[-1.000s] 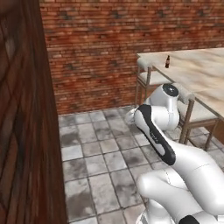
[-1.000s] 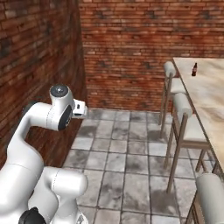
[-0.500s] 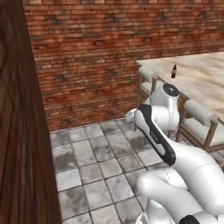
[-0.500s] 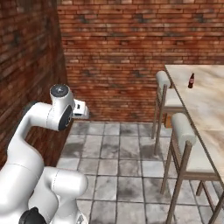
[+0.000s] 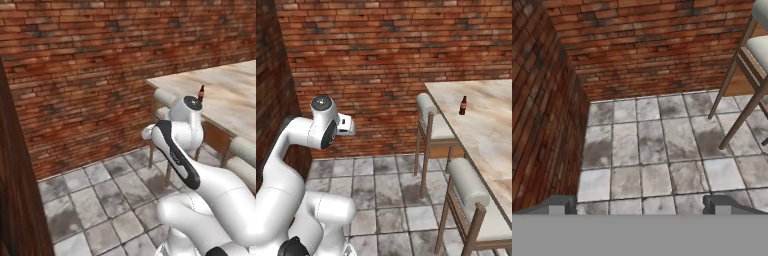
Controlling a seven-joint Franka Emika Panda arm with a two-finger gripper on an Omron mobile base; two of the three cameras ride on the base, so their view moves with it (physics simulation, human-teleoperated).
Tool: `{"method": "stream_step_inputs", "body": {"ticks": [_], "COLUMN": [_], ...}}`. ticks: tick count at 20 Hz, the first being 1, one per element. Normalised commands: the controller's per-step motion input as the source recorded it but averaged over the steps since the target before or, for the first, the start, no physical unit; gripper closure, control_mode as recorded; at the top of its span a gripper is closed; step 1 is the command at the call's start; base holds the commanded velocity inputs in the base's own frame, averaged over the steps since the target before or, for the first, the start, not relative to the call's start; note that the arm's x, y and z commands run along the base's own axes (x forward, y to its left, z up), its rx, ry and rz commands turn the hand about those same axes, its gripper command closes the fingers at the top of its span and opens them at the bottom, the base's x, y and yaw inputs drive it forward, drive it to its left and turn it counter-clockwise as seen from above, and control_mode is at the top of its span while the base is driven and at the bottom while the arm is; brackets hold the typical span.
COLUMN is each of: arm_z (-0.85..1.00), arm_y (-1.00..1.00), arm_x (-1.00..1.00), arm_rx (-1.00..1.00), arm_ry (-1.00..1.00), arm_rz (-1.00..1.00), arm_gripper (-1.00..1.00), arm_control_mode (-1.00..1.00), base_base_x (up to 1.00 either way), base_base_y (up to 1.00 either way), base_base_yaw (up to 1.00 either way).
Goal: Place the large bottle from the dining counter next to the other large bottle outside the sink, and place the small bottle from the dining counter next to the other small bottle inside the sink.
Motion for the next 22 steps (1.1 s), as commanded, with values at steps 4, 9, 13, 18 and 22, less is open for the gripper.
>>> {"method": "stream_step_inputs", "body": {"ticks": [4, 9, 13, 18, 22], "arm_z": [0.0, 0.0, 0.0, 0.0, 0.0], "arm_y": [0.0, 0.0, 0.0, 0.0, 0.0], "arm_x": [0.0, 0.0, 0.0, 0.0, 0.0], "arm_rx": [0.0, 0.0, 0.0, 0.0, 0.0], "arm_ry": [0.0, 0.0, 0.0, 0.0, 0.0], "arm_rz": [0.0, 0.0, 0.0, 0.0, 0.0], "arm_gripper": [-1.0, -1.0, -1.0, -1.0, -1.0], "arm_control_mode": [1.0, 1.0, 1.0, 1.0, 1.0], "base_base_x": [1.0, 1.0, 0.88, 0.31, 0.0], "base_base_y": [0.17, 0.1, 0.05, 0.0, -0.06], "base_base_yaw": [-0.44, -0.45, -0.42, -0.28, -0.13]}}
